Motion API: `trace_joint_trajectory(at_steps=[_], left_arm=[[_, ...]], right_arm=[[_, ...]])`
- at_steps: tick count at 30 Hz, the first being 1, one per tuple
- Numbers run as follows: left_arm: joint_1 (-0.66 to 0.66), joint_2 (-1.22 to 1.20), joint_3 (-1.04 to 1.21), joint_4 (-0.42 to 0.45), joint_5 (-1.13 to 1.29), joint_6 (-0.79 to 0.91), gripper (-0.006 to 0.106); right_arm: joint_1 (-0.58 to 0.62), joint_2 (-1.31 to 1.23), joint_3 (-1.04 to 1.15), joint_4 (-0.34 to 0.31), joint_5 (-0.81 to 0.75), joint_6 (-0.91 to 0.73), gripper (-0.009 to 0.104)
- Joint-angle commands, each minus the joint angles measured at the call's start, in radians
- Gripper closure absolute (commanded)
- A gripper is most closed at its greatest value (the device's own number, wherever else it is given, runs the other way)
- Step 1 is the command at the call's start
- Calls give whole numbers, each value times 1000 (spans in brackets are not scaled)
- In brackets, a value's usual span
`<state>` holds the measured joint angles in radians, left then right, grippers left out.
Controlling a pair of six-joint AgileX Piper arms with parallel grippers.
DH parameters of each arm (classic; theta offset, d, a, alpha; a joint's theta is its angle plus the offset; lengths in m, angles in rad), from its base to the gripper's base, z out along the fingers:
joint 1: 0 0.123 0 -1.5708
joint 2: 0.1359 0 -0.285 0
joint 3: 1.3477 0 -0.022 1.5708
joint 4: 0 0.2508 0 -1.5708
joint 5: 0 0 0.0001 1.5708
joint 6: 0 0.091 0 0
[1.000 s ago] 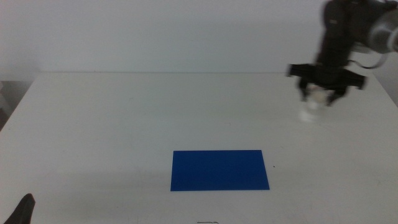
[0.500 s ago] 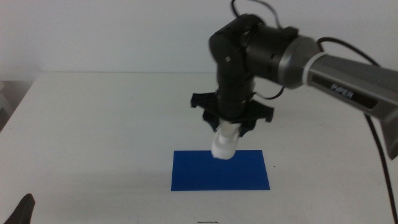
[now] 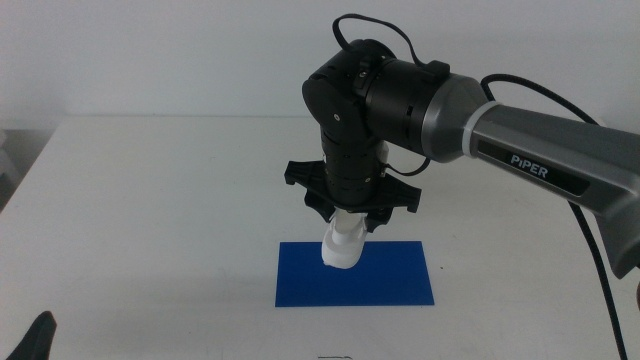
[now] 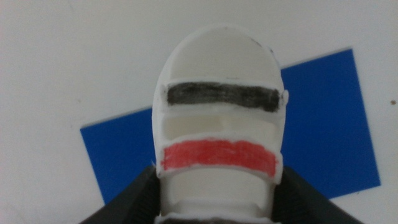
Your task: Use one arm to grab the shoe from the table and place it on the mat.
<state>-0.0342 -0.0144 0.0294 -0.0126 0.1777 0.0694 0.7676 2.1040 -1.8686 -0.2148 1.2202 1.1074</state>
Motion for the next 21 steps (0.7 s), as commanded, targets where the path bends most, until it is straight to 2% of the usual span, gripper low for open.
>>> trace_joint_trajectory(at_steps=[1,5,8,11,17,21], left_arm=[[-4,-20,-3,-9,-82,-15,7],[-4,-20,-3,-9,-82,-15,7],[-4,-20,-3,-9,-82,-15,7],[-4,-20,-3,-9,-82,-15,7],[-4,-20,-3,-9,-82,-15,7],[-4,-20,-3,-9,-82,-15,7]], right_arm=[[-2,-63,-24,-56,44,20,96],[-2,-63,-24,-74,42,-9,96],[-2,-63,-24,-72,41,-157,96],[-2,-63,-24,-68,41,-412,96],[-2,-63,-24,-63,26,-1062,96],[-4,-63,-24,-33,35,-1372,96]])
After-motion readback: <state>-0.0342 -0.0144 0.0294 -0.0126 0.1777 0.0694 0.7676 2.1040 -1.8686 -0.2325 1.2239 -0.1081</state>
